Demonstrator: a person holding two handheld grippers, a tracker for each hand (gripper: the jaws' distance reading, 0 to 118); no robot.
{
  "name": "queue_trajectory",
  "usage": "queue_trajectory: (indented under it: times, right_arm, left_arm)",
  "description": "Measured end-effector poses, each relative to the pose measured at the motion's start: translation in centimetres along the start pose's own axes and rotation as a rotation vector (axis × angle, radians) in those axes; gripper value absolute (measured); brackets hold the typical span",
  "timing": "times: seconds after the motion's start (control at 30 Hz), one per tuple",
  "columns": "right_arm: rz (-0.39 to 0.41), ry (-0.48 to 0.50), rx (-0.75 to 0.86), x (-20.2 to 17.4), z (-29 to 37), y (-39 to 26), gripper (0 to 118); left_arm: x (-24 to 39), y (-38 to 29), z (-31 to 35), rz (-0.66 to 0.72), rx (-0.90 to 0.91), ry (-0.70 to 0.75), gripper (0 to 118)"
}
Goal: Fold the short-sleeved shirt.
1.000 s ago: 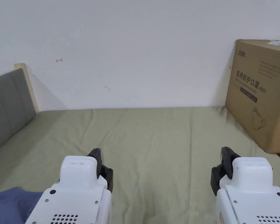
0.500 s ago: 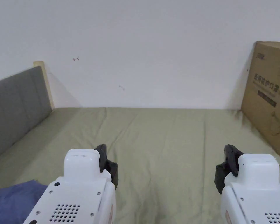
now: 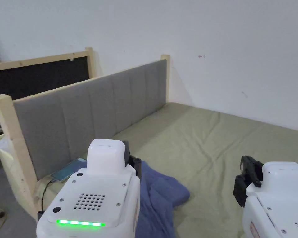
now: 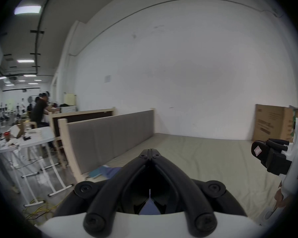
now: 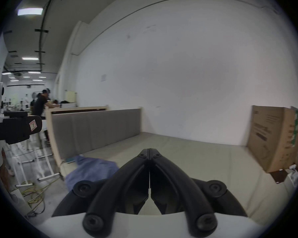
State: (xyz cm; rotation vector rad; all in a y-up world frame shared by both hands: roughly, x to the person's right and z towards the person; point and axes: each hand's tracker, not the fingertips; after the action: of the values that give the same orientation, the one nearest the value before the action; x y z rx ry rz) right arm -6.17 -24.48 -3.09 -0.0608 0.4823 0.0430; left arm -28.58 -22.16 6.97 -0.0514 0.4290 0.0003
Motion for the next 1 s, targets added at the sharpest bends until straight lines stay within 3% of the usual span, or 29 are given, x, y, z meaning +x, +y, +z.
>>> queue_trajectory:
  times: [0.23,0.5,0.73,0.87,1.0]
  right_arm:
    - [0.031,0.122,-0.018,-5.2,-1.7,-0.8,0]
    - [0.030,0.125,-0.047,-5.1,-2.9,-1.7,0]
    - [0.036,0.102,-0.094,-3.7,-3.9,-3.1,0]
    - [0.053,0.080,-0.134,-3.0,-4.8,-4.3,0]
    - [0.039,0.067,-0.182,-2.2,-6.1,-5.5,0]
  left_arm:
    - [-4.1,-0.5,0.8,-0.025,-0.041,0.109,0]
    - [-4.0,-2.2,-2.4,-0.018,-0.139,0.086,0]
    - [-4.2,-7.4,-13.9,0.085,-0.408,-0.031,0]
    - [-2.3,-12.7,-20.9,-0.024,-0.581,-0.038,0]
    - [-1.4,-17.9,-26.8,-0.009,-0.729,-0.105,0]
